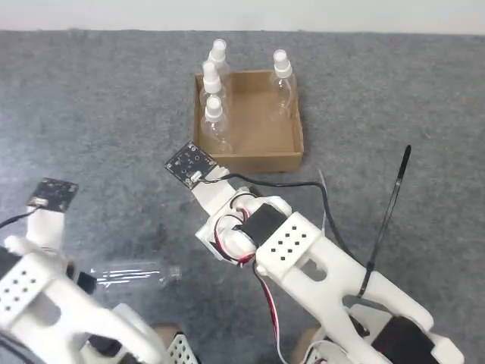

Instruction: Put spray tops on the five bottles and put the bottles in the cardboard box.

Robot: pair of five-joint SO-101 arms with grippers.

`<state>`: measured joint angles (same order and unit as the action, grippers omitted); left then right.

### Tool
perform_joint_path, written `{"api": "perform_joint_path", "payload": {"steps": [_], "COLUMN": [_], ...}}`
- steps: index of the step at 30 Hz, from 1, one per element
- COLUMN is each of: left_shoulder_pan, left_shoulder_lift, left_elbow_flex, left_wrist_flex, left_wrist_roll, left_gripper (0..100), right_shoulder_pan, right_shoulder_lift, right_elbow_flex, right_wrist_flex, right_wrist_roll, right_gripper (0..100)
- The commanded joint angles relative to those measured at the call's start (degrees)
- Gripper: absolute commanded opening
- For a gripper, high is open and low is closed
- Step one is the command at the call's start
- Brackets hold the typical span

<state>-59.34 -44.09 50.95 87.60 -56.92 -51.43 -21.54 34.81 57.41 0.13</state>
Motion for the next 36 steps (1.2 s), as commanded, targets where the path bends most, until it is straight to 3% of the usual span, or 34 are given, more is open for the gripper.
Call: {"api": "perform_joint_path", "payload": {"steps": [1,10,17,27,36], "left_shoulder_pan": [-0.26,0.44,8.26,25.23,39.56], "left_shoulder_lift": [5.63,15.47,23.30,25.58,25.67], "left_elbow_flex": [-3.38,-3.03,-2.33,-2.77,-2.86], "left_wrist_flex": [0.70,-1.67,-7.65,-8.35,-17.49], "left_wrist_roll": [-7.12,-13.80,-13.19,2.46,20.84], "left_gripper": [25,24,20,20,20], "right_shoulder_pan": [0.75,0.75,0.92,6.73,6.90], "right_shoulder_lift": [-3.21,-3.21,-3.21,-11.03,-14.90], "right_elbow_flex": [-3.78,-3.60,-3.69,-4.48,-3.16], "right_wrist_flex": [0.48,0.48,0.57,4.35,5.58], "right_wrist_roll": [0.18,0.18,0.18,0.44,0.70], "right_gripper": [35.1,35.1,35.1,35.3,35.3]}}
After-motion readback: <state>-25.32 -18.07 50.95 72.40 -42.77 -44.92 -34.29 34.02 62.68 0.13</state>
